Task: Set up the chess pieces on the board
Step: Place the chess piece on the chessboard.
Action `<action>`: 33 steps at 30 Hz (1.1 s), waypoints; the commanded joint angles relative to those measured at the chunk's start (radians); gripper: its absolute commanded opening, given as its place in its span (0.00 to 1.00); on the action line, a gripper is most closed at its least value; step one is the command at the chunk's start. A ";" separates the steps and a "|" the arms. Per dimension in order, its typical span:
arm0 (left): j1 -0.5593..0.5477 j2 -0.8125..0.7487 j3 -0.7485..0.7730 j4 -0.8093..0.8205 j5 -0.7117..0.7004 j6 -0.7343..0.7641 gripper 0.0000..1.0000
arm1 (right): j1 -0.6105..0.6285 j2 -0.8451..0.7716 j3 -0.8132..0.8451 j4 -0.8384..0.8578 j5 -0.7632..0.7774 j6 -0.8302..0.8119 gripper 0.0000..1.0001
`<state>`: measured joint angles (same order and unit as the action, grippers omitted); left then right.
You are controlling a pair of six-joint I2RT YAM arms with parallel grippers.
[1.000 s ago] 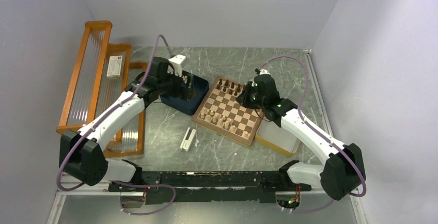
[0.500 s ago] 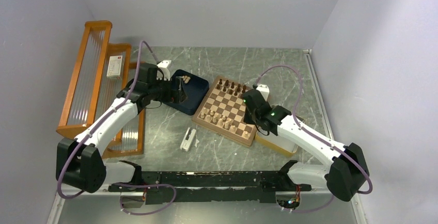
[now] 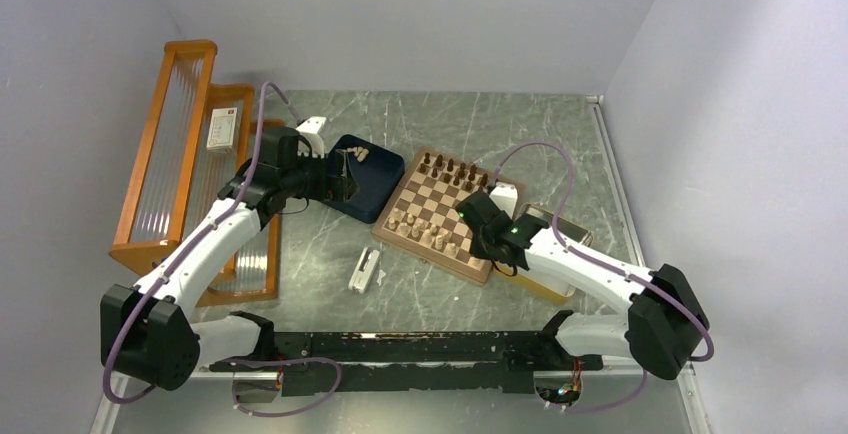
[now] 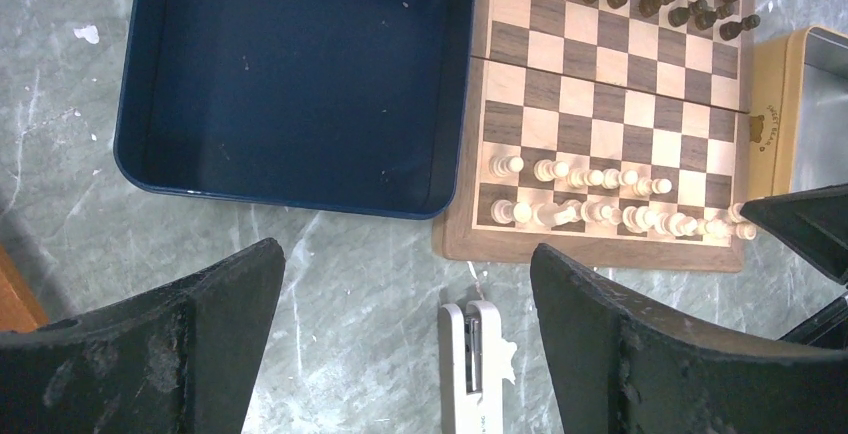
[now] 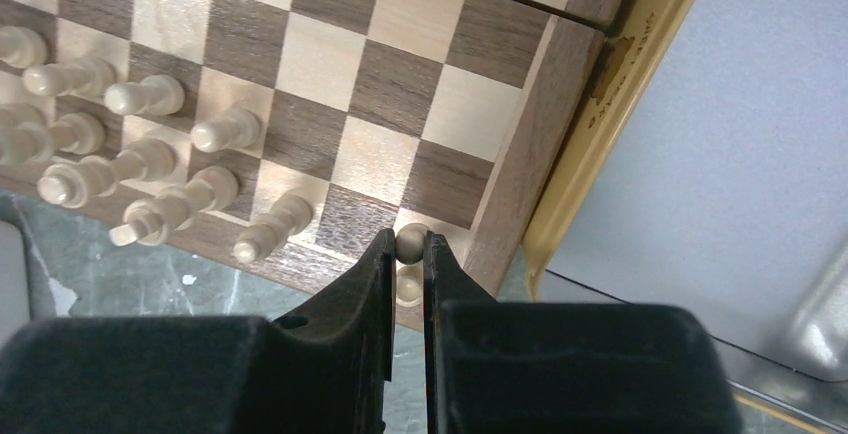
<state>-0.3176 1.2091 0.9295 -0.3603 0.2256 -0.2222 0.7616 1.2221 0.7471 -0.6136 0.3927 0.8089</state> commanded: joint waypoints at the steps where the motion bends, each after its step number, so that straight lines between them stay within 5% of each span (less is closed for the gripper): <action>1: 0.006 -0.006 -0.006 0.027 0.004 0.015 0.97 | 0.010 0.012 -0.021 0.001 0.067 0.055 0.04; 33: 0.006 -0.040 -0.021 0.035 -0.009 0.025 0.97 | 0.009 0.084 -0.071 0.098 0.130 0.053 0.13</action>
<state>-0.3176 1.1908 0.9188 -0.3550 0.2249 -0.2127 0.7654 1.2839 0.6983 -0.5278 0.4900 0.8482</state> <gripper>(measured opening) 0.967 0.130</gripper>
